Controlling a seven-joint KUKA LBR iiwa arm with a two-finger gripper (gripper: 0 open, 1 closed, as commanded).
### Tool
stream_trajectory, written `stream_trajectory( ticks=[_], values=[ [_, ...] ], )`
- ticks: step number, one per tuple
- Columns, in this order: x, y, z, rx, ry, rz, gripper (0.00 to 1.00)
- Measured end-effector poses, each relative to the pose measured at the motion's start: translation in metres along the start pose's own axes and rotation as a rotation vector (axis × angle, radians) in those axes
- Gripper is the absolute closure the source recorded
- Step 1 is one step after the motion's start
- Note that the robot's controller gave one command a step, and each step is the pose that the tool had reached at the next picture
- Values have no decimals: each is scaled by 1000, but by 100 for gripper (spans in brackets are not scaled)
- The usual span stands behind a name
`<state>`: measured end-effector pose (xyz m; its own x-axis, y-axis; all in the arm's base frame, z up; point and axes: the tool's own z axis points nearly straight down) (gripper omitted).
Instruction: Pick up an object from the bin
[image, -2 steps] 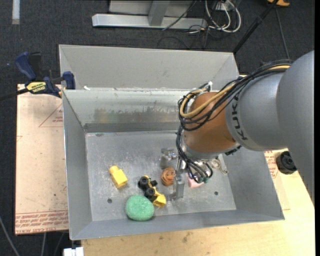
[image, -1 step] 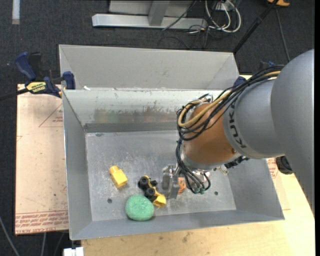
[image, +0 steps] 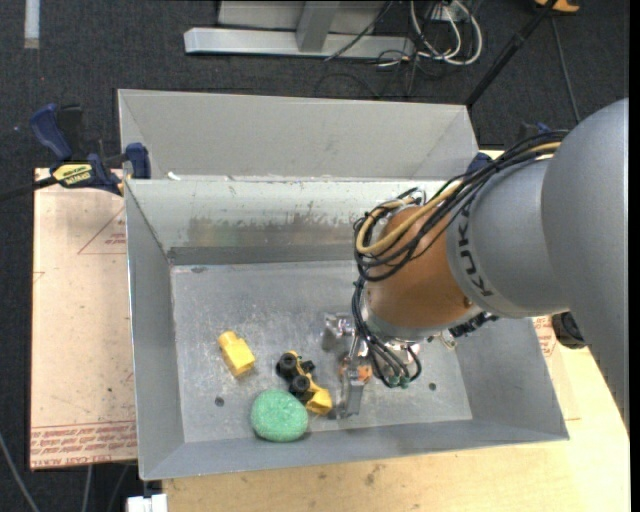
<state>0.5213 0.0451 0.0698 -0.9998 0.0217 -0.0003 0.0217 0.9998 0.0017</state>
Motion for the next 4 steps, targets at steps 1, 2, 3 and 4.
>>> stream_trajectory(
  ticks=[1, 2, 3, 4],
  values=[
    [0, 0, 0, 0, 0, 0, 0],
    [-8, 9, 0, 2, 1, -103, 0],
    [-13, 17, 0, 2, -1, -172, 0],
    [-8, 25, 0, 0, -2, -301, 0]
  ],
)
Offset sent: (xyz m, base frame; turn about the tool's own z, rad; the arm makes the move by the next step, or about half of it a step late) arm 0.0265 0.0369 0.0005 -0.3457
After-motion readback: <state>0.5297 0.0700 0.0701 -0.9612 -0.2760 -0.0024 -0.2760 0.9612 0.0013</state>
